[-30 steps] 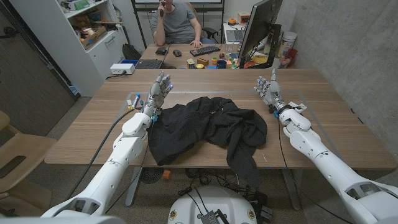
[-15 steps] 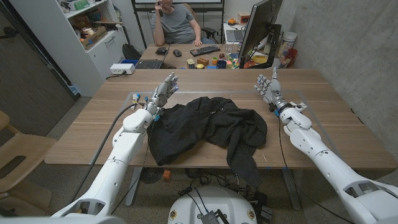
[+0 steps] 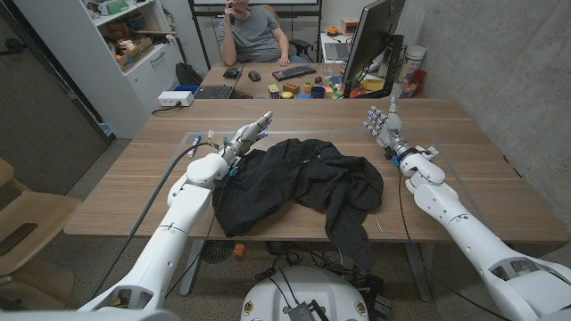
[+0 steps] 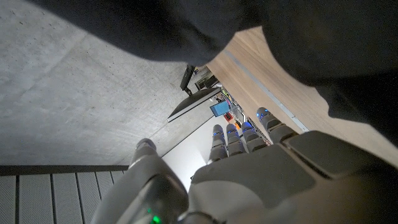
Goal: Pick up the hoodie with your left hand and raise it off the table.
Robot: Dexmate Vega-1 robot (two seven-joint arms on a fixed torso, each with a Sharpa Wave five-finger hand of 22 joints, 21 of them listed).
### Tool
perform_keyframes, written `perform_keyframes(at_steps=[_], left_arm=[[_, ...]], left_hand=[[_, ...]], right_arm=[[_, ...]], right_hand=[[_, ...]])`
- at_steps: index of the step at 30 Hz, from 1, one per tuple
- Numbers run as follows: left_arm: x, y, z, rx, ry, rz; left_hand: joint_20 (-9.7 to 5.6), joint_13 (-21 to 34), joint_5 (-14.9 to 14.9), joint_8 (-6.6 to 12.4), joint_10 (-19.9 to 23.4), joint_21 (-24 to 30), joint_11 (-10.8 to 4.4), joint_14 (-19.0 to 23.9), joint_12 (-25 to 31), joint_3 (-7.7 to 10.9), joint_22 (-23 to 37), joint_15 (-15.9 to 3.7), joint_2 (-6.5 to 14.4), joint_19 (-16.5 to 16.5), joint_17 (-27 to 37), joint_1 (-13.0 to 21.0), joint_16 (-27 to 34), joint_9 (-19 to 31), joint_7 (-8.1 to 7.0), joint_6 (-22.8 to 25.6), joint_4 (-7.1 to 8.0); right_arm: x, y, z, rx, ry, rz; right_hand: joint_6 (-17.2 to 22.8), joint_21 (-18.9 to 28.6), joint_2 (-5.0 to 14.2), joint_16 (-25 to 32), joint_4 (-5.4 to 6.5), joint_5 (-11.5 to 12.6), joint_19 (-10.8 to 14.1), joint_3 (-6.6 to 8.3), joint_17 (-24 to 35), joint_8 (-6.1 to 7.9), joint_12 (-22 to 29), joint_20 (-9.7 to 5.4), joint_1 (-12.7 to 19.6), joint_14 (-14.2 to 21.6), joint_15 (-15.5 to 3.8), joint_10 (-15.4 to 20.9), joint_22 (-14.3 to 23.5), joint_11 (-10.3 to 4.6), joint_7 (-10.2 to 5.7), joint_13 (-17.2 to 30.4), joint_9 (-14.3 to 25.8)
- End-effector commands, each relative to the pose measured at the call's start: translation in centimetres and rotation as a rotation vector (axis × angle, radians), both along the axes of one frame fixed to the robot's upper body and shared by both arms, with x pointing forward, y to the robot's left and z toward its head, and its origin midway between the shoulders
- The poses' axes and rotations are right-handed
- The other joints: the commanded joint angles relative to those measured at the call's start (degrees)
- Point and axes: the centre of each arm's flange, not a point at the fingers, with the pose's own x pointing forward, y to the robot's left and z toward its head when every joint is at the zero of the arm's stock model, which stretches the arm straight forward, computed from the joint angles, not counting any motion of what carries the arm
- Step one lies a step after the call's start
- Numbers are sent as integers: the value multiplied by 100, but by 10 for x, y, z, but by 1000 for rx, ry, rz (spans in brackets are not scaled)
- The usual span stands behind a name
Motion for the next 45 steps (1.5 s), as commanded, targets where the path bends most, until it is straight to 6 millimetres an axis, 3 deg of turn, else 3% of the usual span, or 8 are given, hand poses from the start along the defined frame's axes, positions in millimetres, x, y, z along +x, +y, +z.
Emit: perform_keyframes(at_steps=[1,11,25,28,32,34,40,45], left_arm=[[-4,-37,-15,152,11,-42],[-11,-67,-23,256,44,-150],[-23,-96,-16,587,-109,-32],[-28,-100,-15,630,-185,36],[-30,-102,-15,622,-243,71],[-30,-101,-14,604,-256,76],[-29,-96,-13,524,-300,78],[-31,-88,-11,389,-356,92]], left_hand=[[68,9,64,-6,5,28,75,-28,5,-57,22,8,-187,55,26,14,31,23,-2,-85,-76],[-41,23,244,13,157,171,61,281,60,-337,45,55,-593,575,48,69,163,29,-8,-208,-221],[-252,461,494,1057,1831,352,-939,1891,827,-28,122,-629,-67,1913,351,1825,802,292,-796,2220,-459],[-406,1162,128,1987,2915,450,-1271,2924,1793,419,199,-1004,668,2458,1030,3302,1517,887,-1067,3175,-550],[-410,4037,-144,4702,3269,1263,-1271,3038,4099,-58,1007,-1159,1022,2871,4042,5438,4023,4036,-1239,3059,-491],[-353,4915,-89,5377,3426,1981,-1262,3277,4823,-123,1591,-1176,1036,3091,4732,6084,4934,4863,-1250,3006,-509],[-610,5995,197,6418,3954,4547,-1217,4750,7881,-2,3066,-1198,1123,3378,6037,7625,7512,5771,-1231,3557,-517],[-1601,6000,906,7898,4792,6533,-1195,6396,7982,107,3054,-1213,906,4954,6063,8084,7798,6013,-1185,3870,-496]], right_arm=[[3,7,0,3,1,7],[5,14,-1,1,3,13],[5,13,2,10,-11,16],[5,12,3,15,-17,19],[5,11,4,17,-22,21],[4,10,4,22,-23,22],[5,5,4,51,-24,39],[6,4,3,52,-16,42]], right_hand=[[-19,38,310,34,-16,28,-41,-31,21,25,25,-7,11,-351,-17,-43,25,-7,-16,24,28],[-25,38,309,34,-17,28,-40,-30,21,22,23,-3,12,-350,-17,-48,25,-14,-19,24,27],[-25,37,307,35,-17,27,-44,-30,21,21,25,3,12,-348,-20,-43,25,-2,-22,24,27],[-26,36,304,35,-17,27,-46,-31,21,21,25,8,11,-347,-19,-43,25,-5,-24,24,26],[-22,36,302,35,-17,26,-46,-32,21,22,25,8,10,-349,-16,-42,25,-15,-25,24,26],[-24,36,301,36,-16,26,-46,-32,21,21,25,10,9,-346,-16,-42,25,-19,-25,24,26],[-24,36,297,37,-15,25,-47,-35,21,21,28,21,6,-344,-14,-32,24,-8,-28,24,26],[-8,43,293,42,-16,25,-28,-36,21,27,36,20,5,-329,-21,-12,24,-17,-30,24,25]])
